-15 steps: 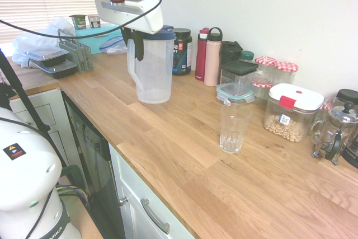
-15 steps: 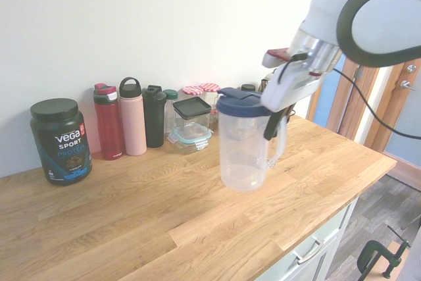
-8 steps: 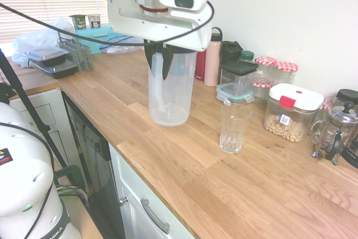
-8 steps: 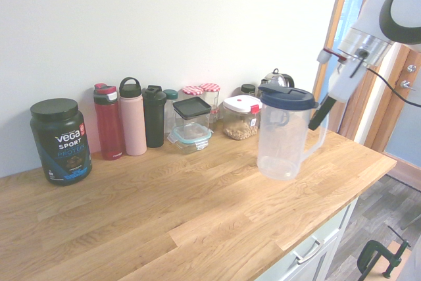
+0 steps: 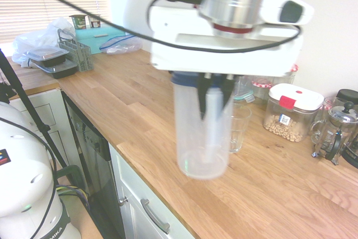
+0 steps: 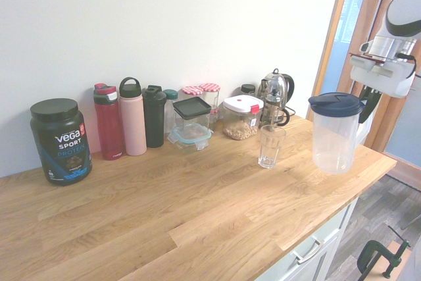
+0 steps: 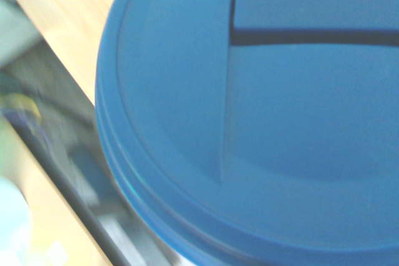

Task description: Pour me some water

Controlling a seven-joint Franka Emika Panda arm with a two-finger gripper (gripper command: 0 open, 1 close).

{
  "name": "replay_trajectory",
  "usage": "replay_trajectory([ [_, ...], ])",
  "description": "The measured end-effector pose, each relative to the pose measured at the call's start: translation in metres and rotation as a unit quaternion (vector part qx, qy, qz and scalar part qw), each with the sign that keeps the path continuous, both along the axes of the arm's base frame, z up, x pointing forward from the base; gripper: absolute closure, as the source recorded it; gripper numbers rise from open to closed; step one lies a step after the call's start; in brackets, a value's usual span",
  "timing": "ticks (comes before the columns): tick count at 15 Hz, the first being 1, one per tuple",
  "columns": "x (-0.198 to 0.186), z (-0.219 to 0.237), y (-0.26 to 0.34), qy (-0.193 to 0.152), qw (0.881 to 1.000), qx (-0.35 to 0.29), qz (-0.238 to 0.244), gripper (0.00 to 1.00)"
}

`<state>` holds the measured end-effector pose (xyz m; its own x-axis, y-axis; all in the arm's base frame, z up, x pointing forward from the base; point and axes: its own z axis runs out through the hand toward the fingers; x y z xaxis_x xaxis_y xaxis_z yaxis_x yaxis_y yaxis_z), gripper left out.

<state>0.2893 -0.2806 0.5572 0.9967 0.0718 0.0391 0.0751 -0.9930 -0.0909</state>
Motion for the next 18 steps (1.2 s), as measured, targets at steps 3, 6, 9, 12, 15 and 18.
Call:
replay_trajectory([
  [3, 0.053, 0.010, -0.026, 0.035, 0.998, -0.049, 0.005, 1.00],
  [6, 0.111, 0.021, -0.020, 0.065, 0.989, -0.134, 0.023, 1.00],
  [9, 0.150, 0.016, 0.012, 0.096, 0.970, -0.219, 0.053, 1.00],
  [12, 0.174, -0.004, 0.064, 0.109, 0.947, -0.289, 0.091, 1.00],
  [15, 0.184, -0.026, 0.104, 0.120, 0.923, -0.348, 0.110, 1.00],
  [18, 0.183, -0.030, 0.114, 0.123, 0.913, -0.370, 0.120, 1.00],
])
